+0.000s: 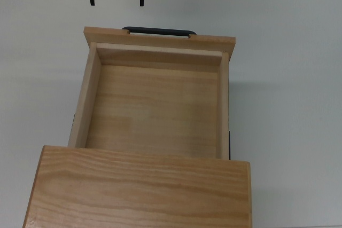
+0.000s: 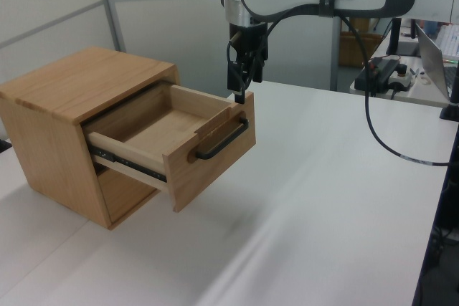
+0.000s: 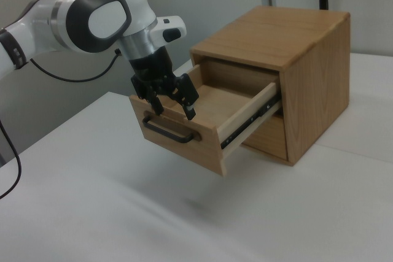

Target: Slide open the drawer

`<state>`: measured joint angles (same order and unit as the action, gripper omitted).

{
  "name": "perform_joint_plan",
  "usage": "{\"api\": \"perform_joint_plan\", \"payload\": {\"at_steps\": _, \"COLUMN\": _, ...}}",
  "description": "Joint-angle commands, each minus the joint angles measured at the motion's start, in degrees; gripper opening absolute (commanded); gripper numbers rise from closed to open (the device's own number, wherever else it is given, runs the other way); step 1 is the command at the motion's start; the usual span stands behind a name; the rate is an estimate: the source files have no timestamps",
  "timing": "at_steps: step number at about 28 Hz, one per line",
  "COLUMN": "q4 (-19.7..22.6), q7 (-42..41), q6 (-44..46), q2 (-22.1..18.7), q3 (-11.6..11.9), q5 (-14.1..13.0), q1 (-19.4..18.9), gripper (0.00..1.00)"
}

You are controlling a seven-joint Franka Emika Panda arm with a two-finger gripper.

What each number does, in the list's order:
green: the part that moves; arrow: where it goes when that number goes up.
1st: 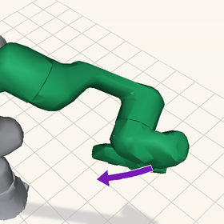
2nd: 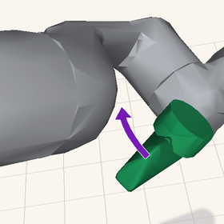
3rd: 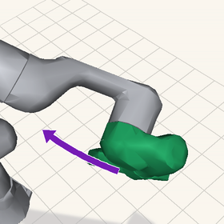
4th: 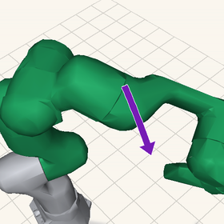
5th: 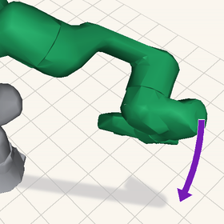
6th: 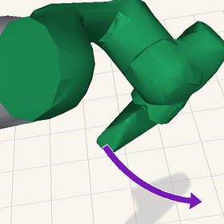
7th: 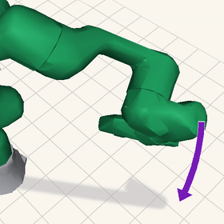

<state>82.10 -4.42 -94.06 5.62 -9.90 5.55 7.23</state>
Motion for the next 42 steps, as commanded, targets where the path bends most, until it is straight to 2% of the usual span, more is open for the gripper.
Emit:
{"api": "perform_joint_plan", "payload": {"at_steps": 1, "q4": 0.3, "q7": -1.4, "q6": 1.5, "q2": -0.4, "q3": -0.1, "q5": 0.4, "q1": -0.2, "gripper": 1.00}}
{"api": "perform_joint_plan", "payload": {"at_steps": 7, "q4": 0.2, "q7": -1.6, "q6": 1.5, "q2": -0.3, "q3": 0.7, "q5": 0.3, "q1": -0.5, "gripper": 1.00}}
{"api": "perform_joint_plan", "payload": {"at_steps": 10, "q4": 0.2, "q7": -1.9, "q6": 1.4, "q2": -0.3, "q3": 4.5, "q5": 0.4, "q1": -4.0, "gripper": 1.00}}
{"api": "perform_joint_plan", "payload": {"at_steps": 12, "q4": 0.2, "q7": -1.8, "q6": 1.5, "q2": -0.3, "q3": 8.5, "q5": 0.0, "q1": -7.6, "gripper": 1.00}}
{"api": "perform_joint_plan", "payload": {"at_steps": 13, "q4": 0.2, "q7": -1.9, "q6": 1.4, "q2": -0.3, "q3": 11.2, "q5": -0.2, "q1": -9.9, "gripper": 1.00}}
{"api": "perform_joint_plan", "payload": {"at_steps": 14, "q4": 0.3, "q7": -1.9, "q6": 1.5, "q2": -0.3, "q3": 11.7, "q5": -0.2, "q1": -10.2, "gripper": 1.00}}
{"api": "perform_joint_plan", "payload": {"at_steps": 31, "q4": 0.4, "q7": -1.4, "q6": 1.6, "q2": -0.3, "q3": 11.4, "q5": -0.4, "q1": -9.9, "gripper": 1.00}}
{"api": "perform_joint_plan", "payload": {"at_steps": 33, "q4": 0.4, "q7": -1.4, "q6": 1.6, "q2": -0.3, "q3": 10.6, "q5": -0.4, "q1": -9.4, "gripper": 1.00}}
{"api": "perform_joint_plan", "payload": {"at_steps": 34, "q4": 0.4, "q7": -1.4, "q6": 1.6, "q2": -0.3, "q3": 9.0, "q5": -0.4, "q1": -8.2, "gripper": 1.00}}
{"api": "perform_joint_plan", "payload": {"at_steps": 37, "q4": 0.4, "q7": -1.4, "q6": 1.6, "q2": -0.3, "q3": 6.4, "q5": -0.2, "q1": -5.8, "gripper": 1.00}}
{"api": "perform_joint_plan", "payload": {"at_steps": 42, "q4": 0.3, "q7": -1.3, "q6": 1.5, "q2": -0.3, "q3": 6.3, "q5": -0.1, "q1": -5.8, "gripper": 1.00}}
